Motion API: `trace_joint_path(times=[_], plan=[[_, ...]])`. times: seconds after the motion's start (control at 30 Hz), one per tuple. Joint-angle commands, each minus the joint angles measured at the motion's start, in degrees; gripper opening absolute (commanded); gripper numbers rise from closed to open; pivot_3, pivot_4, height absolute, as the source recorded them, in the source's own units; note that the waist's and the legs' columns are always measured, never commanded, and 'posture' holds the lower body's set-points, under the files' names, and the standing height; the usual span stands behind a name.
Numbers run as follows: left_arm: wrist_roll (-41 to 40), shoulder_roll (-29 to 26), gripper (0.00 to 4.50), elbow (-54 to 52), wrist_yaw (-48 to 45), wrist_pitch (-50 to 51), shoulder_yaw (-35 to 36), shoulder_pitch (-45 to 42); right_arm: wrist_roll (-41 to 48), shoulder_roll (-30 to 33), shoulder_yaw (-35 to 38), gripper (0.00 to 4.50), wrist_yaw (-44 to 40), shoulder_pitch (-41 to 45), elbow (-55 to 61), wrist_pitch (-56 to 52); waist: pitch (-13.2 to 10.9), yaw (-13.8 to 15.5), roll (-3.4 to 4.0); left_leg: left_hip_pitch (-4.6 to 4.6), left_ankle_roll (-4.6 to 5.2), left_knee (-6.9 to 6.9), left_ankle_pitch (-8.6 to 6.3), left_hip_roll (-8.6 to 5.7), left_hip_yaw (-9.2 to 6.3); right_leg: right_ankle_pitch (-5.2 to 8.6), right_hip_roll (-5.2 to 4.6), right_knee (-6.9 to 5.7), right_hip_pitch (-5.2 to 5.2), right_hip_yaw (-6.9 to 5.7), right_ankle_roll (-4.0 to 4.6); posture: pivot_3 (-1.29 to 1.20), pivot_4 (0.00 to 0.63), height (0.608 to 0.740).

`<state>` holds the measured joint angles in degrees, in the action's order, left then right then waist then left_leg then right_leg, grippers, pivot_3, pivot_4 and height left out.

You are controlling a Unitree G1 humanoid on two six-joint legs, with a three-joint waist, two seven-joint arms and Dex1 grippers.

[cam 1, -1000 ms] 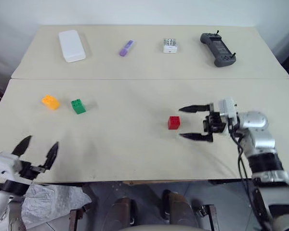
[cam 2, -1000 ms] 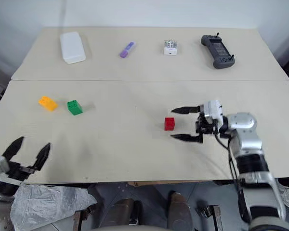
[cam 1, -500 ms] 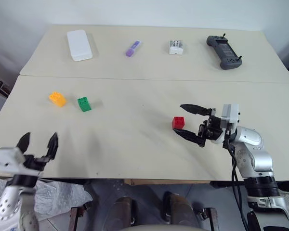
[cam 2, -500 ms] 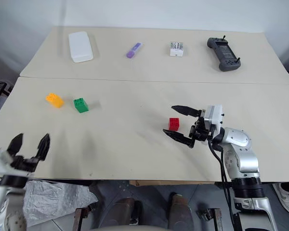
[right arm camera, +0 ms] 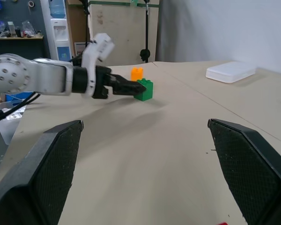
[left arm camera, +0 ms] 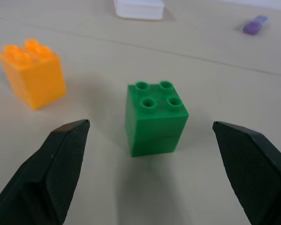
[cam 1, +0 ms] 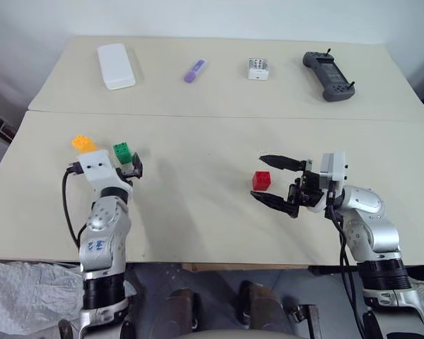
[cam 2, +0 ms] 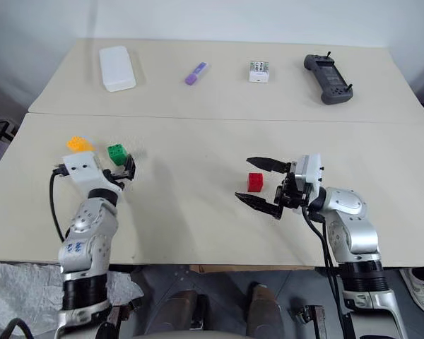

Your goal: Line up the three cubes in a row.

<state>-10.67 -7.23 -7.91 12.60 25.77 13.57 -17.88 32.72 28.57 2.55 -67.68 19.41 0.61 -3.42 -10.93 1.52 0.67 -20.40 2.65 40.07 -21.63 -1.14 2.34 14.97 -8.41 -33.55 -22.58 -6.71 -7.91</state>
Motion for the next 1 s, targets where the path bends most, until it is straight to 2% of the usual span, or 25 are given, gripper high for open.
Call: trace_joint_path(times=[0.03,0.13,0.23,0.37,0.5,0.57,0.63,0.7,0.77,0.9,1.0], plan=[[0.7,0.3,4.50,1.8,0.5,-1.7,1.1,-2.3,0.6,-0.3,0.3,4.46,0.5,0.0,2.6,-0.3,0.0,0.0,0.00,0.00,0.00,-0.01,0.00,0.00,0.00,0.00,0.00,0.01,0.00,0.00,0.00,0.00,0.150,0.740],[0.9,-0.2,4.50,4.5,-1.0,-4.0,1.0,-3.7,0.6,-0.5,0.2,4.46,0.8,-0.6,3.5,-0.7,0.0,0.0,0.00,0.00,0.00,-0.01,0.00,0.00,0.00,0.00,0.00,0.02,0.00,0.00,0.00,0.00,0.150,0.740],[1.9,-0.6,3.90,5.7,-1.4,-5.2,0.5,-4.0,0.5,-0.9,0.0,4.50,1.4,-1.2,4.2,-0.9,0.0,0.0,0.00,0.00,-0.01,0.00,0.00,0.00,0.00,0.00,0.00,0.01,0.00,-0.02,0.00,0.00,0.150,0.740],[2.4,-1.6,2.66,4.6,-3.9,-6.3,-0.3,-2.8,0.1,-1.0,0.3,4.50,1.9,-1.9,4.6,-0.5,0.0,0.0,0.00,0.00,-0.01,0.01,0.00,0.00,0.00,0.00,0.00,0.01,0.01,-0.02,-0.01,0.00,0.150,0.740],[-1.7,-4.4,1.48,4.8,-14.2,-11.0,-0.2,-1.8,-0.1,-0.5,1.1,4.50,3.1,-3.6,6.1,0.0,0.0,-0.1,0.00,0.00,-0.01,0.00,0.00,0.00,0.00,0.00,0.00,0.02,0.00,-0.02,-0.01,0.00,0.150,0.740],[-9.6,-7.5,1.48,3.9,-27.4,-9.3,-0.3,-1.4,0.1,0.2,2.0,4.50,3.5,-4.6,7.1,0.1,0.0,-0.1,0.00,-0.01,-0.01,0.00,0.00,0.02,0.00,0.00,0.00,0.02,0.00,-0.03,-0.01,0.00,0.150,0.740],[-13.4,-18.1,1.48,8.5,-50.5,-15.3,-0.6,-0.1,1.8,2.8,6.0,4.50,3.6,-8.9,9.4,-0.8,0.0,-0.1,0.01,-0.01,-0.01,0.02,0.01,0.02,0.00,0.00,-0.01,0.02,0.00,-0.02,-0.01,0.00,0.150,0.740],[-15.4,-23.8,1.48,13.8,-62.1,-18.3,-0.6,-1.6,2.3,4.8,8.2,4.50,3.4,-12.2,10.8,-0.8,0.0,-0.3,0.03,-0.02,-0.05,-0.02,-0.01,0.04,0.03,0.04,0.01,0.02,-0.03,-0.12,0.04,0.00,0.150,0.740],[-16.2,-27.0,1.48,19.1,-72.5,-19.8,-3.5,-6.4,2.6,6.4,10.6,4.50,3.1,-15.9,11.9,-0.6,0.0,0.0,0.04,-0.02,-0.05,-0.04,-0.01,0.02,0.07,0.04,0.02,0.05,-0.01,-0.12,0.04,0.00,0.150,0.740],[-12.2,-25.9,1.48,31.8,-83.7,-23.9,-10.3,-19.3,2.7,7.9,14.3,4.50,3.9,-20.6,13.0,-0.4,0.0,1.1,0.02,-0.03,0.07,0.07,0.07,-0.07,0.05,-0.06,-0.01,0.13,0.14,-0.11,-0.14,0.00,0.150,0.740],[-6.6,-20.3,1.48,44.2,-90.1,-31.7,-17.0,-27.5,2.4,7.7,15.6,4.50,5.1,-22.3,14.0,0.0,0.0,1.1,0.01,0.02,0.11,0.05,0.09,-0.16,0.24,-0.11,-0.01,0.12,0.13,0.05,-0.23,0.00,0.150,0.740]])
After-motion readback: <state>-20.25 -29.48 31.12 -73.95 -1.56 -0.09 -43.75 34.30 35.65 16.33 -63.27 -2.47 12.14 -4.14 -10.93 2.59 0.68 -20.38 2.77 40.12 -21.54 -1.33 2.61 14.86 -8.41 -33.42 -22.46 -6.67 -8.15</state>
